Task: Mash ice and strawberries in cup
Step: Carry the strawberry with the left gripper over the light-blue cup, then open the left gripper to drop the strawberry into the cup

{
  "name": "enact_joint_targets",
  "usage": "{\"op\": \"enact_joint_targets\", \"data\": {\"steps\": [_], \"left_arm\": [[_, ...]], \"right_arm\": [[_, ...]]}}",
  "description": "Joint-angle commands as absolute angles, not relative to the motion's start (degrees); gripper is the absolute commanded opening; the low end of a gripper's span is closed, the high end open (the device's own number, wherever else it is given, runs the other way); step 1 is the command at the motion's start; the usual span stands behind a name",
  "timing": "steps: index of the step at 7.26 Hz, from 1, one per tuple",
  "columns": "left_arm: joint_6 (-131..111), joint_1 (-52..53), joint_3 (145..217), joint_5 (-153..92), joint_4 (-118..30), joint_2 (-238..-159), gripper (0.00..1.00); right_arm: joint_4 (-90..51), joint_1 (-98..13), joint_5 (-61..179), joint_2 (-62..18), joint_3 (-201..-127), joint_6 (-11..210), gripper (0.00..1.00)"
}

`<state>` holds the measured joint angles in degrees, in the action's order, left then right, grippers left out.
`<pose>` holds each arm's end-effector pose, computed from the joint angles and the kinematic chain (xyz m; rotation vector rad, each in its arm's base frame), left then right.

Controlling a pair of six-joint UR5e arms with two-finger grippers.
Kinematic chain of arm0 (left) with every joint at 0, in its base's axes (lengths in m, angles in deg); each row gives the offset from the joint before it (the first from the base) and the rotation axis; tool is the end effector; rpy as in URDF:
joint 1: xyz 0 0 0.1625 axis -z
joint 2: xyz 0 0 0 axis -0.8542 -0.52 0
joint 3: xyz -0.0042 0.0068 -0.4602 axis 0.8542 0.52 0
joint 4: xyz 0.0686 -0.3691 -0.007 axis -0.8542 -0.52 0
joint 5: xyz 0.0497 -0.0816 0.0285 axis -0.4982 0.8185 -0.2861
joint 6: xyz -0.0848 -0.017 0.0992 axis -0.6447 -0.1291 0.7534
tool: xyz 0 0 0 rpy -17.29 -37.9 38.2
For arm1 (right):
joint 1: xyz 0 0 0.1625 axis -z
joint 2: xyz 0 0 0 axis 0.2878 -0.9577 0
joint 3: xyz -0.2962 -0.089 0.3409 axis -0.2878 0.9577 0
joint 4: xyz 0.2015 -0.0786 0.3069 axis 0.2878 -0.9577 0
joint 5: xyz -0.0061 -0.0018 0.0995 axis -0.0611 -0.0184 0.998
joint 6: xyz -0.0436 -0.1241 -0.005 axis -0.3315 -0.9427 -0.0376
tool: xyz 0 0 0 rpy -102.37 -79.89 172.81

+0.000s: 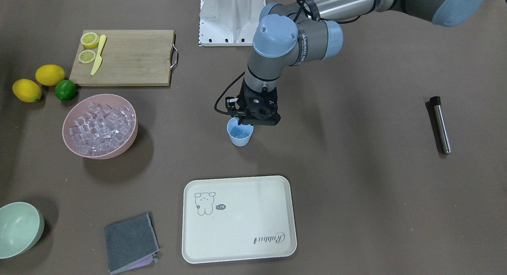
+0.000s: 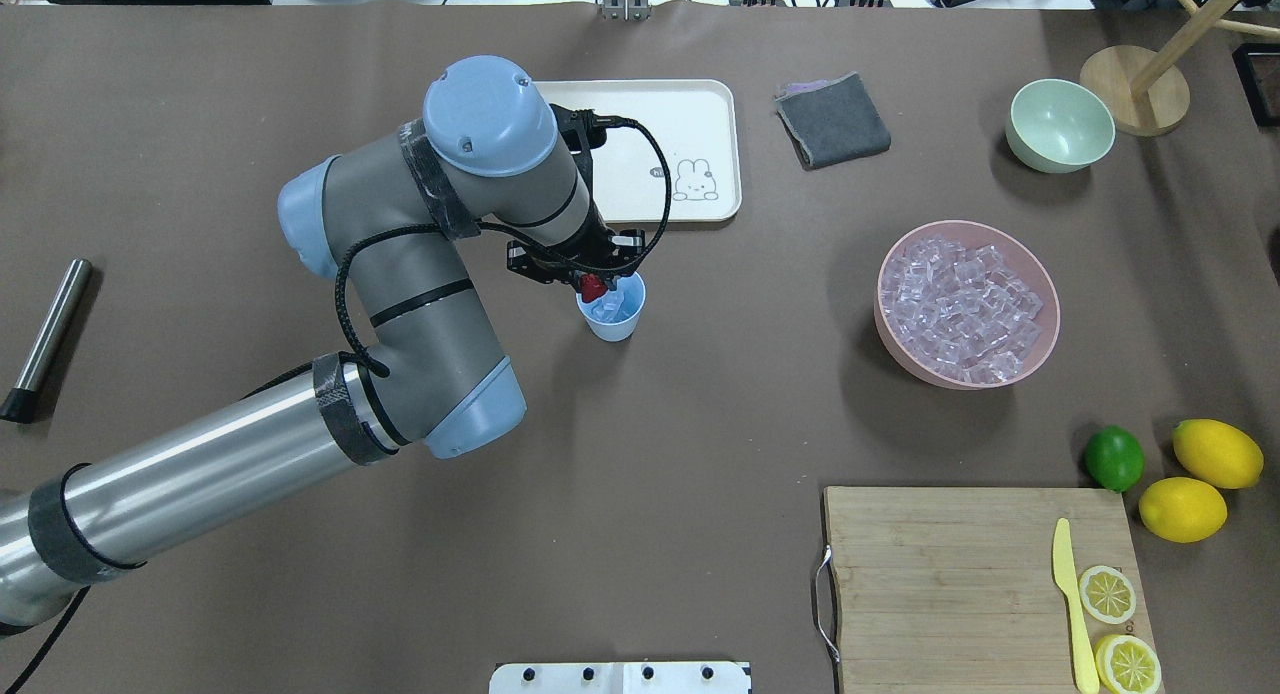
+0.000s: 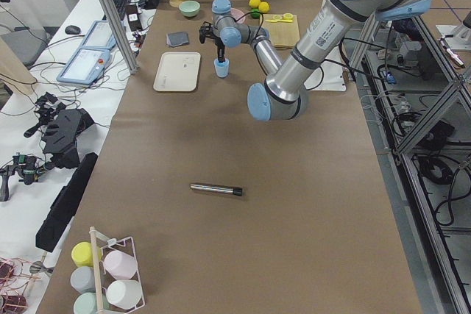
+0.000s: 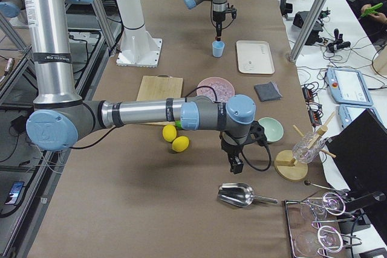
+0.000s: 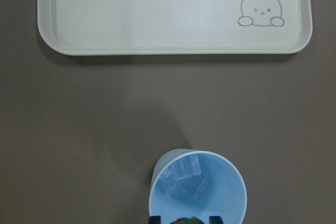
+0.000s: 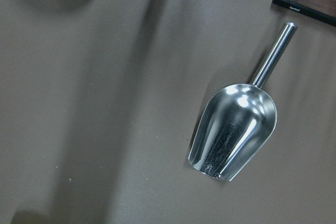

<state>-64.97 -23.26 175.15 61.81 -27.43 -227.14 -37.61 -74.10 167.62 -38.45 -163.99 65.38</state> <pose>0.5678 -0.5025 0.2209 0.0868 0.9847 -0.0533 0.0530 -0.4806 0.6778 0.1432 -0.7126 -0.2913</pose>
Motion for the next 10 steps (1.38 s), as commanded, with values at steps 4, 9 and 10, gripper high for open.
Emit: {"op": "enact_joint_targets", "data": {"steps": [4,9,10], "left_arm": [[-67.3,-23.9,174.0,59.3,-30.7,-227.3,0.33],[-66.6,-23.3,174.7,59.6,-31.0,-226.3,0.97],[-65.4,-21.1,175.8,61.7,-31.0,-224.1,0.97]], "right_arm": [[-37.3,-74.8,167.5,-38.4,-162.9,65.1,0.99],[-37.3,-74.8,167.4,-38.2,-162.7,65.1,0.99],[-37.4,-74.8,167.4,-38.2,-162.7,65.1,0.99]]}}
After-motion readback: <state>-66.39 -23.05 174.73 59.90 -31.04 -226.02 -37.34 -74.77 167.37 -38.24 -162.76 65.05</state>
